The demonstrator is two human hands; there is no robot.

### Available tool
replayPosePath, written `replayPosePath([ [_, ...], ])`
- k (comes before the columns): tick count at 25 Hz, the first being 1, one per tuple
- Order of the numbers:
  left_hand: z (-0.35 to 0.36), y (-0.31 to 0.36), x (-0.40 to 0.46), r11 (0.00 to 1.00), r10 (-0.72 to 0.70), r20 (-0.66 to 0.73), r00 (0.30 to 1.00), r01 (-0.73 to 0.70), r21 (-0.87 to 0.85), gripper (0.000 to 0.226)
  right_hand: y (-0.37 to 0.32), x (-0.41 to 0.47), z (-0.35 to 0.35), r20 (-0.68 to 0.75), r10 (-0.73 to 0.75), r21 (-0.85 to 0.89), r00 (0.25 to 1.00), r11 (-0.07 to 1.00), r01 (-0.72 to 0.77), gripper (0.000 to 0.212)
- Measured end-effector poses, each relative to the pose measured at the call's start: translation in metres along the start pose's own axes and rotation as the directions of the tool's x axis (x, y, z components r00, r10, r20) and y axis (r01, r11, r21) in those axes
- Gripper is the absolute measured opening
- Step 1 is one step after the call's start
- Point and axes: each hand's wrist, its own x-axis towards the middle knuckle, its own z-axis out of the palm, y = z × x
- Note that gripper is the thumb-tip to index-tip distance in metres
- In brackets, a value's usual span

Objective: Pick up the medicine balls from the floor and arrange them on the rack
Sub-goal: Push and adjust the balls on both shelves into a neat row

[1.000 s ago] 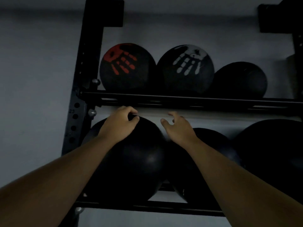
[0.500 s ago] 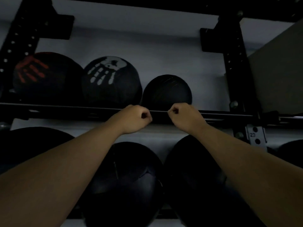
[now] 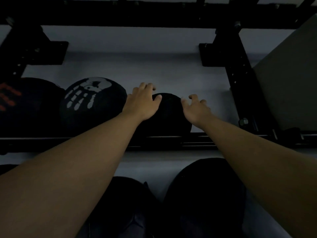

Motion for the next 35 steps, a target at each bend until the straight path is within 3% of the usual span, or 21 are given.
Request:
replayPosePath([
  [5,0.036,-0.002,0.022,0.989,-0.061,0.200,0.978,0.086,-0.119,0.065,-0.001,0.016,0.029,0.163,0.083,0.144,0.983,0.984,-0.107,0.079],
  [12,0.063,-0.016,0.014,0.986,-0.075,-0.076,0.994,0.062,-0.157,0.058,0.002,0.031,0.057,0.044,-0.001,0.243,0.999,0.970,-0.009,0.087],
  [16,0.072,0.000,0.016,0.973,-0.163,-0.108,0.981,0.141,-0.184,0.057,0.004,0.041,0.054,0.049,-0.036,0.267,0.998,0.963,0.022,0.085],
  [20,0.072,-0.005,0.009,0.985,-0.121,-0.139,0.983,0.101,-0.143,0.058,0.011,0.043,0.053,0.065,-0.058,0.244,0.996,0.969,0.041,0.086],
  [24,0.062,-0.015,0.006,0.995,-0.057,-0.032,0.998,0.054,-0.088,0.062,0.011,0.045,0.049,0.058,-0.117,0.170,0.991,0.980,0.106,0.085],
  [29,0.047,-0.018,0.011,0.999,-0.040,0.154,0.987,0.045,-0.025,0.068,0.004,0.048,0.052,0.027,-0.235,0.050,0.972,0.971,0.234,0.058],
  [32,0.037,-0.019,0.008,1.000,-0.020,0.206,0.978,0.021,-0.004,0.069,0.000,0.044,0.048,0.061,-0.204,0.007,0.977,0.979,0.204,0.059],
  [35,0.017,-0.024,0.006,0.985,0.040,0.201,0.979,-0.073,0.156,0.066,-0.014,0.035,0.043,0.038,-0.249,-0.058,0.968,0.966,0.251,0.058],
])
